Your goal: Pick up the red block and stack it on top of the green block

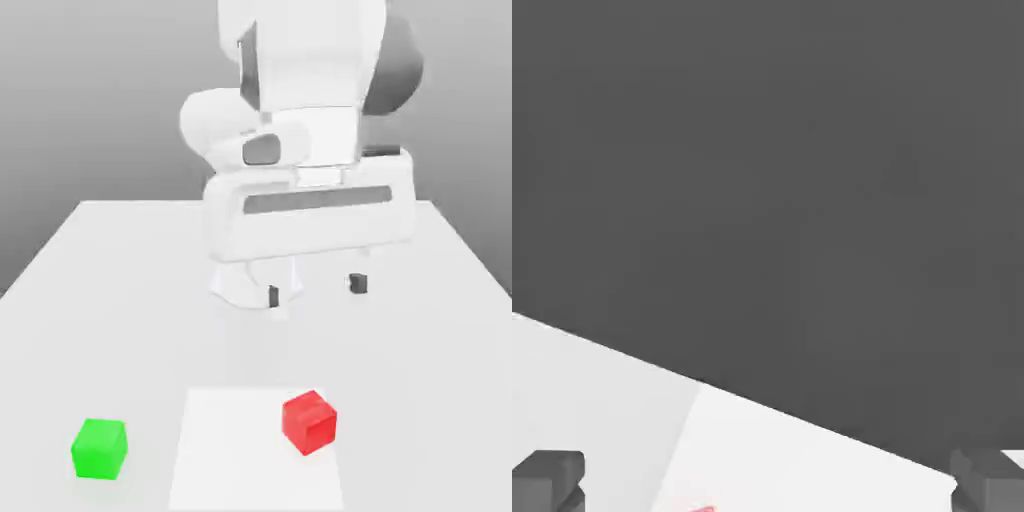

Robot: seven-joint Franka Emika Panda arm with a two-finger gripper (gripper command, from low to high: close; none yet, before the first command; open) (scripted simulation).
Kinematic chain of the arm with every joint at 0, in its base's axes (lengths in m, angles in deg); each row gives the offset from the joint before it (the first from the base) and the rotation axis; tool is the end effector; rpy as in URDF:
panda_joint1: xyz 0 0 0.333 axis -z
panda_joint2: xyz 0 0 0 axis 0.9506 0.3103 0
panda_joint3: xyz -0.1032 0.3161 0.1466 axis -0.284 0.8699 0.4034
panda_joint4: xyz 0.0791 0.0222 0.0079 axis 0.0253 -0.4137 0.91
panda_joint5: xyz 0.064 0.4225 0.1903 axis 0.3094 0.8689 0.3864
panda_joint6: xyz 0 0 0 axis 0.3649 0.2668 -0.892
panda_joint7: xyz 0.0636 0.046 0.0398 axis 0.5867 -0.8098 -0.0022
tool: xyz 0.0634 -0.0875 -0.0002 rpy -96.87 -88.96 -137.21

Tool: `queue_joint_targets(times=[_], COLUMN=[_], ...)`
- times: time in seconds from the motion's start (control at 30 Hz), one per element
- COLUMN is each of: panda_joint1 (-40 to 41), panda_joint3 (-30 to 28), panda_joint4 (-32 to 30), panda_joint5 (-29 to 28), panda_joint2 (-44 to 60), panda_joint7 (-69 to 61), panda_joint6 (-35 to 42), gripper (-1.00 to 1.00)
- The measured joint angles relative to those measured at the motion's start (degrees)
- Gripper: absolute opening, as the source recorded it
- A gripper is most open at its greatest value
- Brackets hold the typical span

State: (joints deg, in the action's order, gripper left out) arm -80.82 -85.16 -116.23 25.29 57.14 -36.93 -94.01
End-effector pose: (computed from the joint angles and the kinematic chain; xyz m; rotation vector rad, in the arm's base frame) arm 0.4768 0.0644 0.3051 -3.0107 0.5443 -0.2687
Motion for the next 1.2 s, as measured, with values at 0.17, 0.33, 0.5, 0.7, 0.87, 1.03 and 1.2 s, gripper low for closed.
queue_joint_targets(times=[0.17,0.33,0.5,0.7,0.87,1.03,1.2], panda_joint1=[-1.5,-1.3,-1.3,-1.2,1.0,13.6,20.7], panda_joint3=[0.8,0.9,1.0,1.0,-0.6,-7.4,-11.0], panda_joint4=[-5.0,-4.5,-4.0,-4.5,-4.8,1.7,6.5], panda_joint5=[-0.9,-1.0,-1.0,-1.2,-1.0,0.3,2.8], panda_joint2=[10.4,20.7,24.1,20.9,12.5,13.1,17.5], panda_joint7=[-4.1,-4.7,-4.8,-4.6,-3.9,1.0,3.3], panda_joint6=[-6.0,-14.5,-17.3,-14.5,-6.4,-0.4,0.0], gripper=[0.0,0.0,-1.0,-1.0,-1.0,-1.0,-1.0])
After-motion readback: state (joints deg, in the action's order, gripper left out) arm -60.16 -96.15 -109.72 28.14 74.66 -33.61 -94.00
